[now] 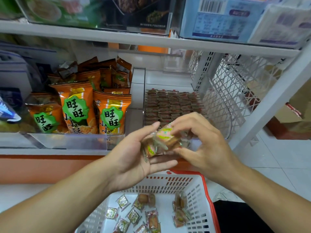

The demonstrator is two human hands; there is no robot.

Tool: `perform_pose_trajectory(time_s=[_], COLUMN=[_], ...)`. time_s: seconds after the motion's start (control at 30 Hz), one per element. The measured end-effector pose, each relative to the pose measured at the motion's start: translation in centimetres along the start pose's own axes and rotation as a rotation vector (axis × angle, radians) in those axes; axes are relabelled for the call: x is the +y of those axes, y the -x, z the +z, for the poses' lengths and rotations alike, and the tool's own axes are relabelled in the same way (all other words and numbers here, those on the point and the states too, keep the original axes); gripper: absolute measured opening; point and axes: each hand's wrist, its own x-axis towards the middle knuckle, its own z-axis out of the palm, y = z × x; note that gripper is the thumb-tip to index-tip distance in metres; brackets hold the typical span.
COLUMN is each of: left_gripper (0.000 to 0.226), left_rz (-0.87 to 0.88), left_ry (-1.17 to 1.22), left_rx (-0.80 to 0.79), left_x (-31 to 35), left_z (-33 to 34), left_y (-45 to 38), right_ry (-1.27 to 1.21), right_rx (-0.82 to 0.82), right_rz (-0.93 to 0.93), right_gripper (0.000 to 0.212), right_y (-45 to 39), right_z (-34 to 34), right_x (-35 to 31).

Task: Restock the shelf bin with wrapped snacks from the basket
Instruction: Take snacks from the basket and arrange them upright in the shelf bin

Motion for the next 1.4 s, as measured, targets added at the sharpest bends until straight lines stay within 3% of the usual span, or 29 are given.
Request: perform_pose_trajectory(time_s=[0.07, 0.27, 0.37, 0.47, 0.57, 0.87, 1.03, 1.2, 1.4], left_gripper=[0.037, 0.05, 0.058, 0.057, 0.059, 0.048, 0.034, 0.049, 0.052], left_rz=[0.04, 0.311, 0.383, 0.415, 0.41, 0.282, 0.203, 0.224, 0.277], left_ry=[0.006, -0.063, -0.138, -0.154, -0.154, 0.18, 0.122, 0.074, 0.089], left_rx=[0.0, 0.168, 0.189, 0.159, 0.155, 0.217, 0.138, 0.09, 0.067], left_x=[-0.2, -0.2, -0.4, -0.9, -1.0, 0.5, -0.1, -0.8, -1.2], left_z=[0.1, -0.6, -0.9, -1.0, -0.8, -0.5, 0.1, 0.2, 0.4], left_y=[0.0, -0.9, -0.9, -0.7, -0.6, -0.3, -0.2, -0.5, -0.7], right_ry=[-0.028, -0.296, -0.538, -0.477, -0.606, -0.646, -0.848, -0.853, -1.02], right_rx=[-0.014, -0.092, 0.006, 0.001, -0.036, -0.127, -0.139, -0.103, -0.231], right_rz=[0.029, 0.269, 0.46, 0.567, 0.636, 0.509, 0.577, 0.628, 0.683], right_gripper=[0.036, 0.046, 0.029, 0.055, 0.057, 0.05, 0.057, 0.052, 0.042], right_y=[0.0, 0.2, -0.1, 0.1, 0.3, 0.1, 0.2, 0.4, 0.5], right_z=[0.2, 0.5, 0.6, 1.1, 1.7, 0.2, 0.4, 0.8, 1.7], right_x=[0.1, 0.7, 0.7, 0.8, 0.9, 0.1, 0.2, 0.1, -0.4])
